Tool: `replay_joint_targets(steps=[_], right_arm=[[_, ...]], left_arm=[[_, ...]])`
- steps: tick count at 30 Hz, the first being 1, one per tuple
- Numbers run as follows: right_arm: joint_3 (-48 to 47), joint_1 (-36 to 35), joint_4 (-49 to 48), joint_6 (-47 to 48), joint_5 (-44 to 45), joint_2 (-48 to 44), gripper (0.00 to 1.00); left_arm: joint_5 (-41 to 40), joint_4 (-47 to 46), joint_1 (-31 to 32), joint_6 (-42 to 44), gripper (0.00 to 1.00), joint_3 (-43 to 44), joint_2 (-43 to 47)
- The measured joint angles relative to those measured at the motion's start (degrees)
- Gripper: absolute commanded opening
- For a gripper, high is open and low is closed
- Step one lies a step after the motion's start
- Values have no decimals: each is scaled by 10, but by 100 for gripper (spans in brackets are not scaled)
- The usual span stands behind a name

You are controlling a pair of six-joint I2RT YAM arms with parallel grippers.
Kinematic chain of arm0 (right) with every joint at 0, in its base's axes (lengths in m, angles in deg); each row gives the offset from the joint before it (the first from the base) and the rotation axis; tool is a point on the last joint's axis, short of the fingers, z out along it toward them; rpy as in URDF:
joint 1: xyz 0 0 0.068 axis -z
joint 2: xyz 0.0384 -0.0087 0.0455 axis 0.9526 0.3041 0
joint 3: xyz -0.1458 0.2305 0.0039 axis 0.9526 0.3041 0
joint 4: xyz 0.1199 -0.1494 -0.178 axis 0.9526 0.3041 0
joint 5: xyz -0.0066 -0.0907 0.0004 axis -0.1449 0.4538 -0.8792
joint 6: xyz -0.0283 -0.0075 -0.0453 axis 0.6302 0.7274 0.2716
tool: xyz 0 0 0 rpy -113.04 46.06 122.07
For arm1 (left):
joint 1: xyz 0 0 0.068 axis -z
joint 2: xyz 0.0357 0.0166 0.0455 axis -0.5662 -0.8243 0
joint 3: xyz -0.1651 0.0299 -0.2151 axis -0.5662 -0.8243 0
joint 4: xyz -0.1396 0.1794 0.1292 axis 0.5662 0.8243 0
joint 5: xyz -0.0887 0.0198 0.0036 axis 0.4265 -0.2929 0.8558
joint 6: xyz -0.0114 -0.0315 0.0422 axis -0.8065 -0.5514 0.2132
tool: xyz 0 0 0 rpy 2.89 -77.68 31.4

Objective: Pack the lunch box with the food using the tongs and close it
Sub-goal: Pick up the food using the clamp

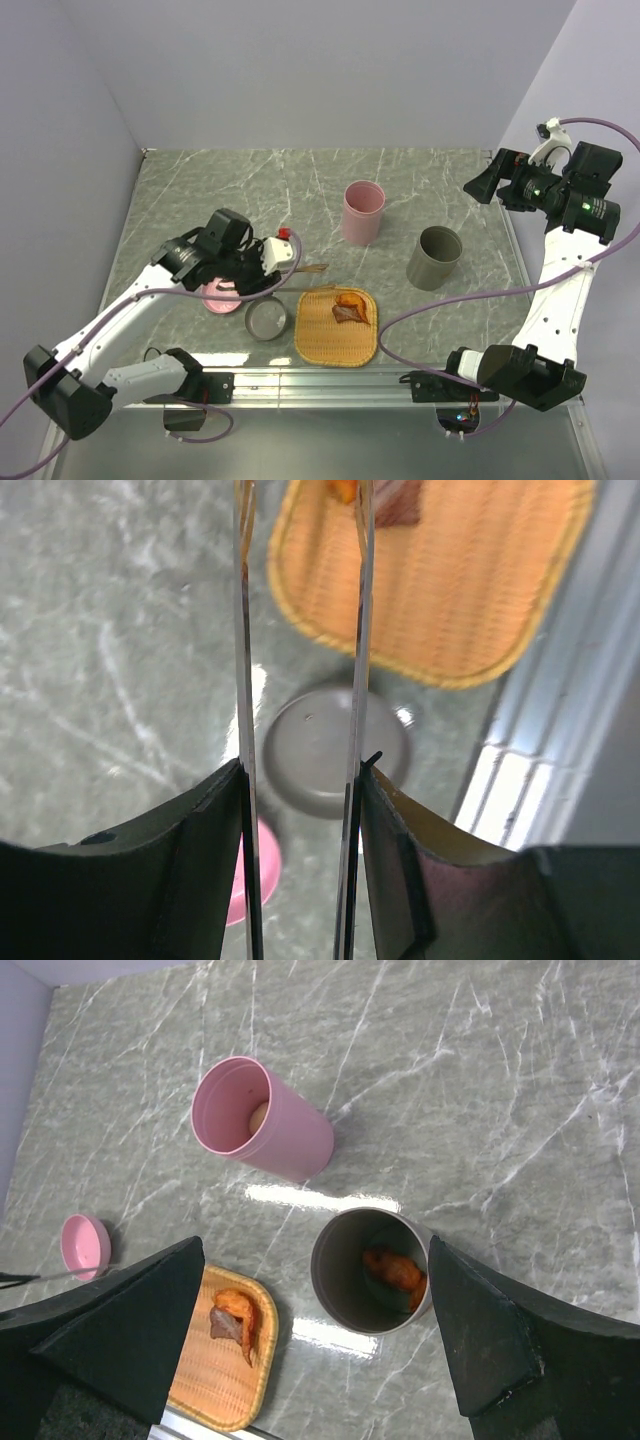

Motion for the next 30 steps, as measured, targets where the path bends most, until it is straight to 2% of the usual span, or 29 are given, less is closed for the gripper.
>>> replay_joint_targets(steps=[5, 10, 15, 30], right_arm=[[2, 0, 0, 0, -2, 0, 100], [3, 0, 0, 0, -2, 0, 100], [3, 0, 0, 0, -2, 0, 100], [7, 0, 2, 0, -1, -3, 100]], left_arm=[[-72, -47, 16, 46, 51, -65, 53], [-161, -102, 79, 83, 51, -118, 113], [-217, -144, 140, 112, 49, -156, 166], [-278, -183, 286, 169, 49, -231, 202]])
